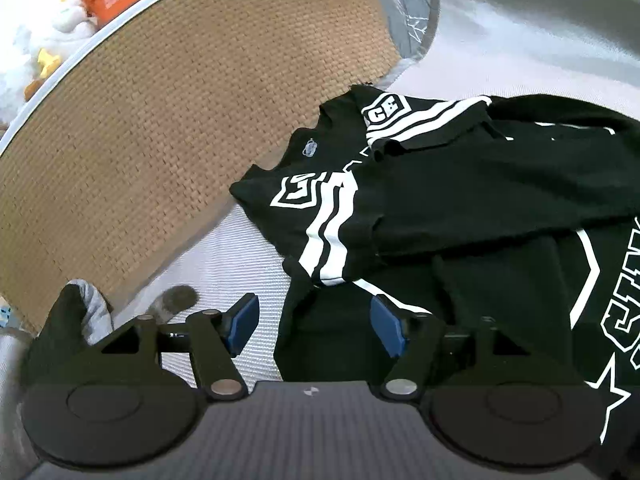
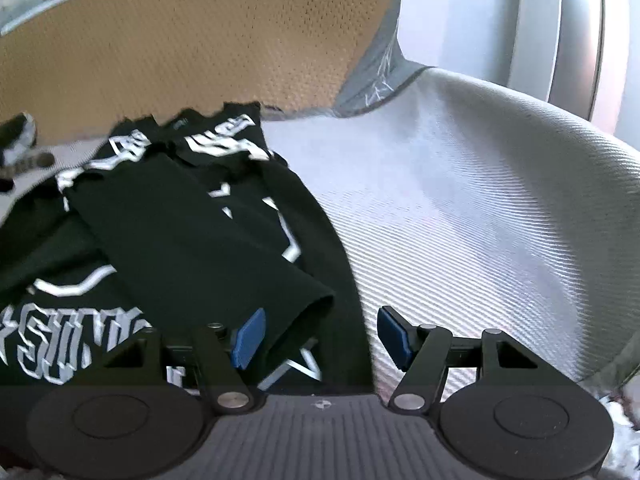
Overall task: Fold clothes
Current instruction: 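Move the open right tool over the jersey to its side edge, then close the right tool on the jersey side edge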
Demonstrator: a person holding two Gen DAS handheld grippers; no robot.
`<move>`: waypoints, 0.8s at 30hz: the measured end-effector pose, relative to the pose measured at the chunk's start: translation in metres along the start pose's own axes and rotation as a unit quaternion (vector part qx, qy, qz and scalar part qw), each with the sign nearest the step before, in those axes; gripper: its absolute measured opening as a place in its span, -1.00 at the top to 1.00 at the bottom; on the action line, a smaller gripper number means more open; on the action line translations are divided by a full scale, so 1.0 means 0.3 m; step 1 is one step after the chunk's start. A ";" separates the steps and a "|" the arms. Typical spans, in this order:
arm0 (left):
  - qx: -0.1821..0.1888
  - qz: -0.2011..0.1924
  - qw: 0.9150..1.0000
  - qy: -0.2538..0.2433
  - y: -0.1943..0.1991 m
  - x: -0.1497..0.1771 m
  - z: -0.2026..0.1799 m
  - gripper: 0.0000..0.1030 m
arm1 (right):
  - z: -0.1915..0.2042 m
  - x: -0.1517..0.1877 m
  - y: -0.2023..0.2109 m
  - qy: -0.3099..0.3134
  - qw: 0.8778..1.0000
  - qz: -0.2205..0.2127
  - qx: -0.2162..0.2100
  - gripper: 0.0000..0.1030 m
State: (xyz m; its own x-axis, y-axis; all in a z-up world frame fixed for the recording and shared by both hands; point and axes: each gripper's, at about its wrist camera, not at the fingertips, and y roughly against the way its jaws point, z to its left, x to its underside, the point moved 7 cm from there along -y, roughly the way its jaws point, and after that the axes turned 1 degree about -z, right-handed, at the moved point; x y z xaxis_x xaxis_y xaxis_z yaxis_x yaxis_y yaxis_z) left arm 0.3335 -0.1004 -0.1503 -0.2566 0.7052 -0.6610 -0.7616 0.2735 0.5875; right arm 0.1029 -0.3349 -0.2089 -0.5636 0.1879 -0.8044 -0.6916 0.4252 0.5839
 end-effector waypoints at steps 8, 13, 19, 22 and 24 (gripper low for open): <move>0.011 -0.002 1.000 0.007 -0.004 0.004 -0.001 -0.31 | -0.037 0.066 -0.011 -0.013 0.998 0.050 -0.028 -0.30; 0.016 0.000 1.000 0.011 -0.007 0.007 -0.001 -0.33 | -0.026 0.111 -0.020 -0.001 0.994 0.096 -0.044 -0.30; 0.021 0.005 1.000 0.014 -0.016 0.011 -0.003 -0.34 | -0.024 0.145 -0.027 -0.002 0.992 0.117 -0.053 -0.30; 0.023 0.007 1.000 0.016 -0.021 0.013 -0.004 -0.34 | -0.029 0.153 -0.028 -0.008 0.992 0.116 -0.057 -0.26; 0.025 0.009 1.000 0.017 -0.024 0.015 -0.004 -0.34 | -0.035 0.156 -0.033 -0.014 0.991 0.117 -0.060 -0.23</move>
State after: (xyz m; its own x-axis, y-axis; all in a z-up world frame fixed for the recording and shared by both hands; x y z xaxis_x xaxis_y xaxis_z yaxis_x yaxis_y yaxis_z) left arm 0.3371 -0.1000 -0.1581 -0.2912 0.6876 -0.6651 -0.7266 0.2933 0.6213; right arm 0.0785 -0.3396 -0.2511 -0.7026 0.2946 -0.6478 -0.5940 0.2585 0.7618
